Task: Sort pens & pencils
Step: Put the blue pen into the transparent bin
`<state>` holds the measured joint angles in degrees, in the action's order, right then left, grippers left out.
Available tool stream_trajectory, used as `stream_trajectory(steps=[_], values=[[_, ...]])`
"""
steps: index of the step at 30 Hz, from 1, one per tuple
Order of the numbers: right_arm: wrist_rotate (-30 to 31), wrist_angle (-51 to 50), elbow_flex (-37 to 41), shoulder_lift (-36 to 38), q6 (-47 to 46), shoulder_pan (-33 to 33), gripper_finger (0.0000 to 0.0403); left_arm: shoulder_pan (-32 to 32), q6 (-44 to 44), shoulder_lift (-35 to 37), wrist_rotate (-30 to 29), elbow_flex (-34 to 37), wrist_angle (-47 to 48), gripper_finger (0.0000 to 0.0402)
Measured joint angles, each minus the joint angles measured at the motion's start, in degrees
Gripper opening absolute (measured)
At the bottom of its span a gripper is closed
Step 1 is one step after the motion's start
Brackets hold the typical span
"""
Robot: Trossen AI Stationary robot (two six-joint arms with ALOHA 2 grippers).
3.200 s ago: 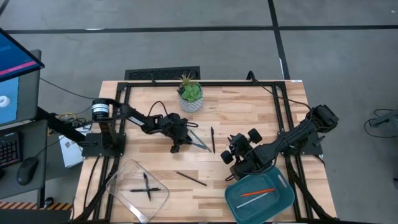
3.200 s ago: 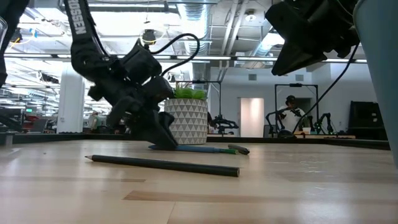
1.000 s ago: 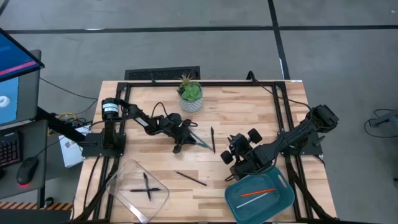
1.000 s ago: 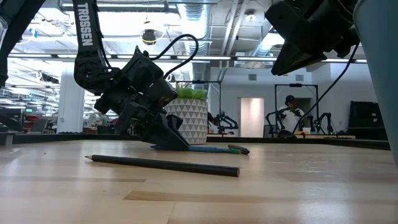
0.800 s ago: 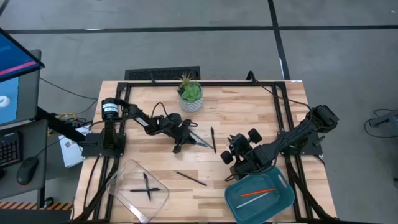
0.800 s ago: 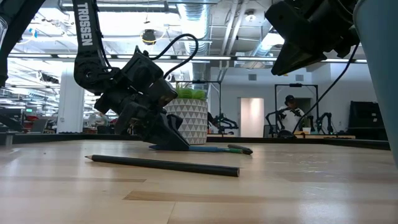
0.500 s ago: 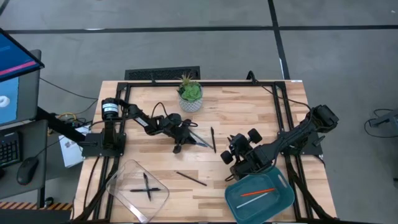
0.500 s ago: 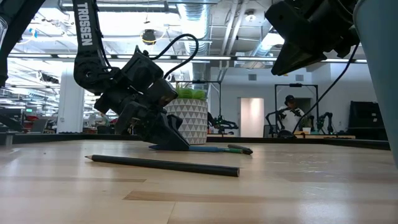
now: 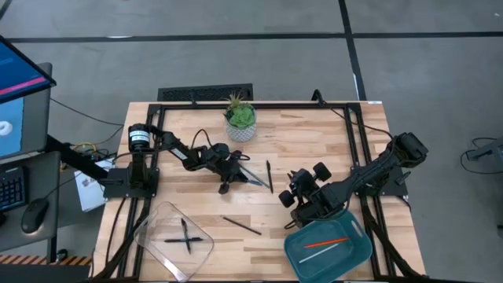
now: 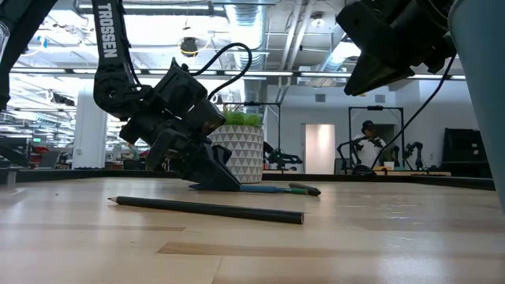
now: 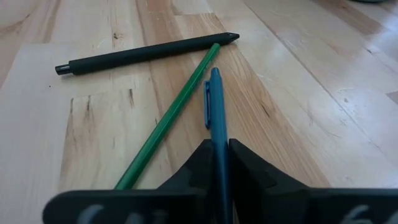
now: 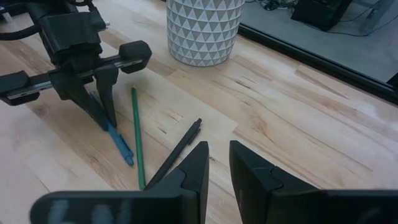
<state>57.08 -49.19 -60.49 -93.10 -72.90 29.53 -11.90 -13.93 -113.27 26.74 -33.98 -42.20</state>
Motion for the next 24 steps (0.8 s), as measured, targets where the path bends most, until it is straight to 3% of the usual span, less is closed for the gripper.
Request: stream_trajectory(steps=[24], values=[[0.0, 0.0, 0.0, 0.0, 0.02, 0.0, 0.0087, 0.0, -0.38, -0.07, 0.78, 0.02, -0.41, 0.0018]])
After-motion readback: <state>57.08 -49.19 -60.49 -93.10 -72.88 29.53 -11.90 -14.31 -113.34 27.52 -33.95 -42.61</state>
